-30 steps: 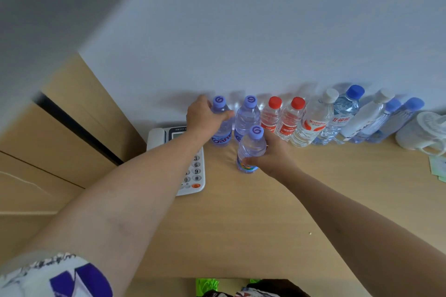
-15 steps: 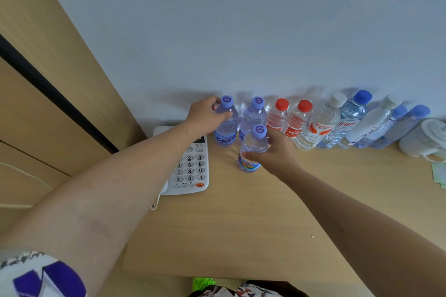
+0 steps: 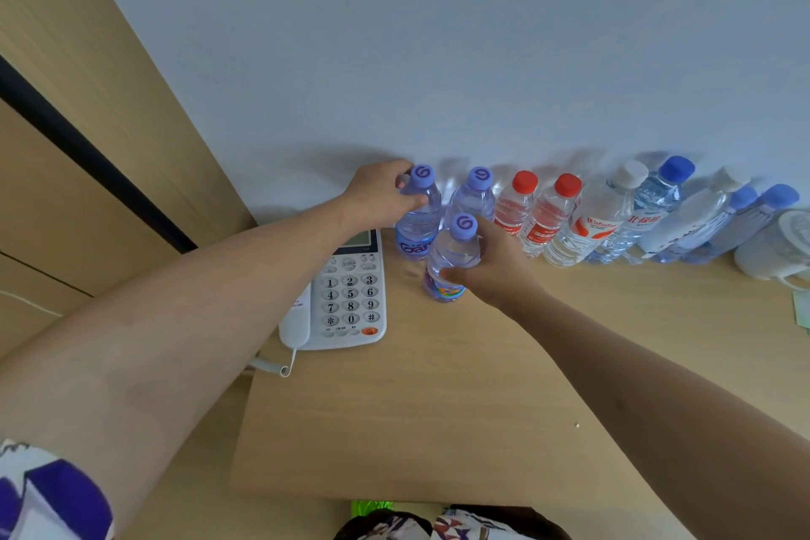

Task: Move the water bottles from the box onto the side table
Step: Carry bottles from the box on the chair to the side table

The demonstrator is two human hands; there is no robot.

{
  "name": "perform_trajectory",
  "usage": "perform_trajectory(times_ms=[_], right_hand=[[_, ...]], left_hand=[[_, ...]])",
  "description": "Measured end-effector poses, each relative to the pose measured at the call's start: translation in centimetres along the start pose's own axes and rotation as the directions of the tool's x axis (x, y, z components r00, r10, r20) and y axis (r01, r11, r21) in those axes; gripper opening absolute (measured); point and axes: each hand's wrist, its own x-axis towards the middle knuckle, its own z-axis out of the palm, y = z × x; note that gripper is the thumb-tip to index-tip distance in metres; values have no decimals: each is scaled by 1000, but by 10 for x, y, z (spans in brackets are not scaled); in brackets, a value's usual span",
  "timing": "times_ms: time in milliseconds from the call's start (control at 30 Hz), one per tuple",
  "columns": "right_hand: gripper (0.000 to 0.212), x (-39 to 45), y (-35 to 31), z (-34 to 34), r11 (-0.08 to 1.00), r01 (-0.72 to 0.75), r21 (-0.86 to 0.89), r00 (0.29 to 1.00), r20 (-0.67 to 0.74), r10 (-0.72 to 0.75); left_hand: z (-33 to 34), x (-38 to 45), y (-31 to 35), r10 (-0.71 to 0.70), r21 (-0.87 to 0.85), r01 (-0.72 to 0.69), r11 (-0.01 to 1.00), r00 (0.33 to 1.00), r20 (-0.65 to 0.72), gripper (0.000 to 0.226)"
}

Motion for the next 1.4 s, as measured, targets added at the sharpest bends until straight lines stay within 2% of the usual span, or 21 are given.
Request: perform_trajectory(times_ms=[200, 367, 433, 500, 800, 1000, 1067, 1167, 1233, 1400], right_hand=[[67, 1, 1, 2, 995, -25, -94, 999, -23, 23], [66, 4, 0, 3, 988, -7, -153, 995, -103, -8], [55, 6, -1, 2, 980, -10, -200, 992, -124, -15], [46, 9, -3, 2, 976, 0, -220, 993, -112, -26], [46, 10, -14, 1, 983, 79, -167, 996, -25, -84], [62, 17, -22, 1, 952, 77, -296, 997, 5, -78], [57, 19, -23, -2, 933, 83, -349, 996, 16, -83], [38, 20, -26, -3, 945, 82, -317, 997, 22, -78], [34, 21, -28, -3, 953, 74, -293, 997, 13, -74], [45, 21, -33, -8, 965, 94, -244, 994, 72, -79]], left_hand=[[-4, 1, -3, 32, 12, -32, 999, 999, 23, 37], [1, 0, -4, 83, -25, -83, 996, 996, -15, 41], [2, 1, -4, 75, -32, -76, 997, 997, -26, 40], [3, 4, -4, 62, -27, -63, 998, 997, -38, 39], [0, 9, -4, 90, -5, -91, 996, 994, -54, 35], [1, 9, -4, 92, 12, -92, 996, 992, -82, 35], [2, 9, -4, 99, 21, -98, 995, 991, -92, 36], [4, 10, -5, 102, 17, -101, 995, 989, -105, 36], [6, 10, -5, 99, 19, -98, 995, 989, -113, 36], [7, 11, -8, 99, 33, -96, 995, 990, -103, 37]])
